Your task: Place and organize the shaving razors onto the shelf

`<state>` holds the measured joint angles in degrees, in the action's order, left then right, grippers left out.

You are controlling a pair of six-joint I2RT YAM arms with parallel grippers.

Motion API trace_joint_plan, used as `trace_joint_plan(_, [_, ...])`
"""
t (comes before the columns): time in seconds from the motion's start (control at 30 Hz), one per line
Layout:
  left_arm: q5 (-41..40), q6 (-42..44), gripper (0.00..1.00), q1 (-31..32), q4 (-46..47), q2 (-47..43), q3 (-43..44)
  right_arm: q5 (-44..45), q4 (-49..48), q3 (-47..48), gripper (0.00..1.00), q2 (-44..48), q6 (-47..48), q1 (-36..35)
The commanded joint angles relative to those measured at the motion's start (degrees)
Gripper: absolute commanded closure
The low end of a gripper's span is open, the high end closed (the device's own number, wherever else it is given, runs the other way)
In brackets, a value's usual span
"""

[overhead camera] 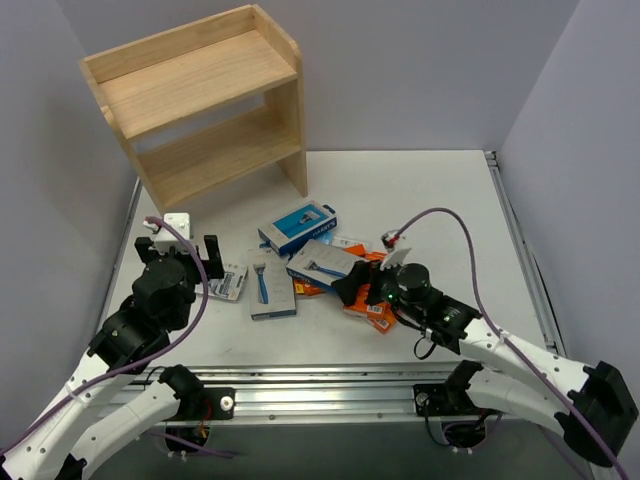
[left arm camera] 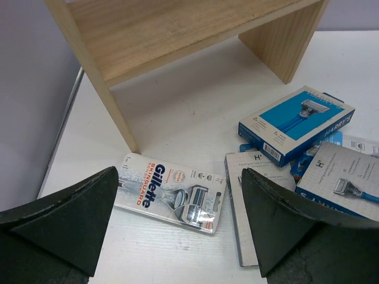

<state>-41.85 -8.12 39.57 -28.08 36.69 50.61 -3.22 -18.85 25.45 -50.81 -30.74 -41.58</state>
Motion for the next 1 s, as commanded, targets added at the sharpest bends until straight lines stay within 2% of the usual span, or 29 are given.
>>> trace_joint_plan(0.0, [-2.62, -0.67, 0.06, -0.9, 1.71, -2.23, 1.07, 6.38, -5.58, 6.97, 0.0, -4.11, 1.82, -9.37])
trace_joint_plan(0.2, [-7.1, -1.55, 0.06, -1.25, 1.71, -5.92, 0.81, 8.58, -9.62, 17.95, 0.01, -23.26, 5.95, -22.3])
trace_joint_plan(0.23, [-8.42, -1.64, 0.06, -1.25, 1.88, -7.4, 0.55, 9.11, -9.36, 20.23, 0.01, -29.46, 7.87, -23.44])
trace_joint_plan(0.4, [-10.44, -1.46, 0.06, -1.43, 2.41, -12.16, -0.25, 9.11, 0.82, 41.32, 0.09, -48.46, 14.12, -28.98])
trace_joint_plan(0.6, [-15.9, -1.55, 0.06, -1.52, 2.85, -16.12, -1.04, 6.65, 0.39, 51.87, 0.11, -58.86, 20.01, -29.26])
trace_joint_plan(0.97, [-12.82, -1.37, 0.06, -2.13, 2.59, -15.15, -0.51, 14.65, 4.52, 63.31, 0.12, -70.83, 35.65, -29.26])
